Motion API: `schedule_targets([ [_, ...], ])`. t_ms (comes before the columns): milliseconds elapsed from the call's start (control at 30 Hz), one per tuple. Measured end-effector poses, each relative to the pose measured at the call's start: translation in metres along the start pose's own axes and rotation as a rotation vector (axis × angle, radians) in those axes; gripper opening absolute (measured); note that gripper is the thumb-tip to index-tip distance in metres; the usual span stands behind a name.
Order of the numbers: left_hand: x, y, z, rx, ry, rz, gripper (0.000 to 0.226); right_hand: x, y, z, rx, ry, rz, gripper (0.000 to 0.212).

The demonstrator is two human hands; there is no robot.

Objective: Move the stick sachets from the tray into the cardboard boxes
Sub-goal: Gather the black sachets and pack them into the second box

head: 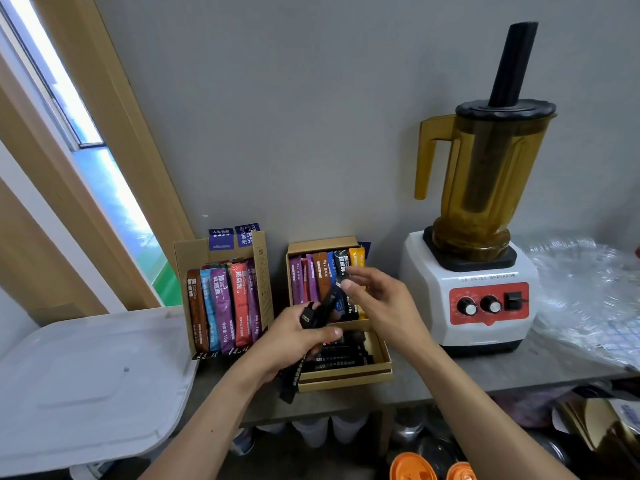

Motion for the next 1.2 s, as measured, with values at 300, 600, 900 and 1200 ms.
schedule_targets([
  [300,0.005,0.015,-0.001,-0.375,0.027,-0.258,0.02,-0.03,0.013,0.001,-0.043,-0.138,-0.106,0.005],
  [600,0.006,0.016,0.003,-0.547,-0.017,-0.338,0.041,-0.052,0.003,-0.005,0.07,-0.171,-0.523,0.009],
  [900,0.006,0.005,0.018,-0.568,-0.003,-0.297,0.064,-0.013,-0.017,-0.025,0.26,-0.12,-0.139,0.023],
  [1200,0.0,0.012,0.013,-0.514,-0.035,-0.343,0.037,-0.026,0.008,-0.015,0.21,-0.204,0.131,0.008],
])
Point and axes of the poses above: each hand's wrist, its own z-axis towards the middle knuckle, its own y-axis out of the back of the hand, x = y × z, the point moved 3 cm from there along z, towards the middle knuckle, and after that the axes turned 9 degrees about -y, right-handed, at the moved point
